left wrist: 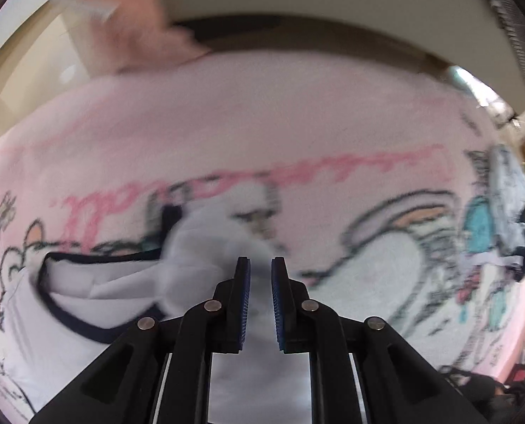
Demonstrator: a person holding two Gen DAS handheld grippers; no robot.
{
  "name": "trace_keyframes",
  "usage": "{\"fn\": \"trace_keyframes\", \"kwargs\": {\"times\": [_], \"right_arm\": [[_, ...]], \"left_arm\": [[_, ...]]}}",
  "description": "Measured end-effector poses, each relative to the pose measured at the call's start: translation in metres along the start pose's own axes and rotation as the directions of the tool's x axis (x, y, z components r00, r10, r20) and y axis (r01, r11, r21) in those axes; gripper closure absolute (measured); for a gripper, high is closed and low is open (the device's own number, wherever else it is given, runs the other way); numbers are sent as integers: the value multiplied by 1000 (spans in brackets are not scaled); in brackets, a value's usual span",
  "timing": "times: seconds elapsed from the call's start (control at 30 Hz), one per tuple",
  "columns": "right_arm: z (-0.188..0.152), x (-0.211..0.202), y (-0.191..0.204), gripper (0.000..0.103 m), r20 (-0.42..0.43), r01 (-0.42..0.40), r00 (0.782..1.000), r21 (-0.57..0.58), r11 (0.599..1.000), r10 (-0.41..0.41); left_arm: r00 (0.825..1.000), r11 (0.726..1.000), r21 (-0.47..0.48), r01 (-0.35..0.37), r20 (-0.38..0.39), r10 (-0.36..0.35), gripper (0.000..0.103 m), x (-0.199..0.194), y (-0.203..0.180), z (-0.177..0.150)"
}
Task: Fold clothes
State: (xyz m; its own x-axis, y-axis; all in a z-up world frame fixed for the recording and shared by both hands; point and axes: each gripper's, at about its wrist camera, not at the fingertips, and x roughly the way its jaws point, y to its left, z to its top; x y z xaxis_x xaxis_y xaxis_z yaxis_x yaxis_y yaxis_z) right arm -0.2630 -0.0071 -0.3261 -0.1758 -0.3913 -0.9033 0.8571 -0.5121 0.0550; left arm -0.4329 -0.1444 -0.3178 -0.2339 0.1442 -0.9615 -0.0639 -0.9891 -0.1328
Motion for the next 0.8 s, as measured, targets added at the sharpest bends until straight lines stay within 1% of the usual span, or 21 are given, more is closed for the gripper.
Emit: {"fn": "trace_keyframes", "kwargs": {"times": [0.03, 0.07, 0.13, 0.23, 0.3, 0.37, 0.43, 0.53, 0.6, 0.67, 0.7, 0.73, 0.8], "right_arm": [[0, 0, 0, 46, 0, 3, 1000, -2, 1000, -3], [0, 0, 1, 46, -1, 6, 1000, -4, 1000, -6], [0, 0, 2, 45, -1, 11, 1000, -9, 1000, -11], [-1, 0, 1, 42, 2, 1, 1000, -1, 1000, -1], [-2, 1, 2, 40, 3, -4, 1000, 0, 1000, 4], [-1, 2, 3, 38, 3, -5, 1000, -2, 1000, 5], [0, 3, 4, 37, 5, -8, 1000, -1, 1000, 8], [0, 4, 4, 35, 6, -15, 1000, 3, 1000, 15], [0, 3, 3, 34, 3, -22, 1000, 11, 1000, 22], [0, 1, 0, 34, -2, -35, 999, 26, 999, 35], [0, 0, -1, 34, -5, -41, 999, 34, 999, 42], [0, -3, -6, 35, -8, -60, 998, 60, 996, 61], [-1, -20, -20, 35, 24, -114, 993, 126, 986, 111]], "left_arm": [[1000, 1000, -10, 14, -6, -14, 92, 2, 11, 0], [1000, 1000, -21, -6, -3, 6, 92, 1, 20, 4], [999, 998, -44, -53, 2, 54, 92, -1, 40, 11], [989, 988, -72, -135, 54, 139, 92, -18, 52, 20], [990, 992, -79, -97, 91, 105, 92, -31, 53, 21], [993, 995, -73, -67, 93, 74, 92, -41, 49, 19], [996, 998, -60, -15, 89, 20, 92, -46, 40, 14], [997, 999, -27, 28, 74, -26, 92, -45, 19, 0], [997, 999, -7, 37, 61, -37, 92, -42, 6, -10], [998, 1000, -14, 27, 53, -27, 92, -37, -1, -14], [998, 999, -24, 36, 55, -35, 92, -38, 0, -20], [997, 998, -33, 51, 58, -49, 92, -41, -1, -26], [995, 996, -37, 76, 63, -74, 92, -42, 5, -35]]}}
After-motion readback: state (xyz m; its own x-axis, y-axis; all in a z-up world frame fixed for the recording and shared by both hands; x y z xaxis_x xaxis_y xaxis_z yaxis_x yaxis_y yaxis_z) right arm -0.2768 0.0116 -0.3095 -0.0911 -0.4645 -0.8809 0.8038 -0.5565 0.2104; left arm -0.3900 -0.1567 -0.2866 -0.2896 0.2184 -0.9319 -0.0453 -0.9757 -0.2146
